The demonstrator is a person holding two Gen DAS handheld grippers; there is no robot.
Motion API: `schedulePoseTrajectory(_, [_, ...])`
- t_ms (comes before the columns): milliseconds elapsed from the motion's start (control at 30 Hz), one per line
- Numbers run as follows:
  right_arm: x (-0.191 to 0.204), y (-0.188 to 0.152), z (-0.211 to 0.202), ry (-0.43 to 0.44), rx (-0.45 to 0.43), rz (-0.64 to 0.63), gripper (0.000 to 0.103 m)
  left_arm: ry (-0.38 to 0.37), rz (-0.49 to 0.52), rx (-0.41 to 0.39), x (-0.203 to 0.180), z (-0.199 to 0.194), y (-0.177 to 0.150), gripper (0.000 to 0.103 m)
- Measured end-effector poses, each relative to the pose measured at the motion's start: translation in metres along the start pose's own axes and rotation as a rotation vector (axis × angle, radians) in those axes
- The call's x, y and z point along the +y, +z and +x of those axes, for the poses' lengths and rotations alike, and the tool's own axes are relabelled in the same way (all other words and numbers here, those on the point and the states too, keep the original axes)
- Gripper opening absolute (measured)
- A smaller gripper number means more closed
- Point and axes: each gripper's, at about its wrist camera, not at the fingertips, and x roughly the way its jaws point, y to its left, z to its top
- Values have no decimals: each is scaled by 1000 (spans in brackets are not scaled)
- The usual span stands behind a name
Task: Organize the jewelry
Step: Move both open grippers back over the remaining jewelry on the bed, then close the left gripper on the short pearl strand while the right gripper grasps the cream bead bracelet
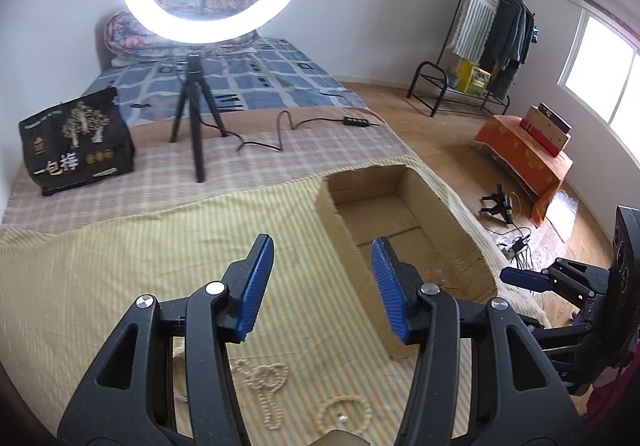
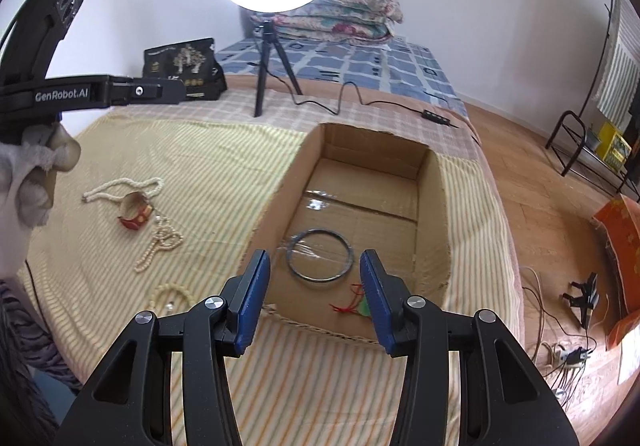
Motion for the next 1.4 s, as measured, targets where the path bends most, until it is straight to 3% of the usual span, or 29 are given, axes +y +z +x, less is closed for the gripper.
schedulePoseTrajectory(367, [53,0,4,92,23,-89,45,78,-44,-6,71,-46,-17,52])
schedulePoseTrajectory(733, [93,-33,33,127,156,-128,45,122,-119,52,128,-59,-50,52])
schedulePoseTrajectory(1167, [98,-59,54,151,243,-35,45,4,-133,219,110,-23,-93,52])
schedulePoseTrajectory(1300, [94,-63,57,153,257,0,45,-25,-90,264,88,-8,-103,44])
schedulePoseTrajectory(1400, [90,-64,58,163,260,29,43,-39,-56,297,72,3,-112,44])
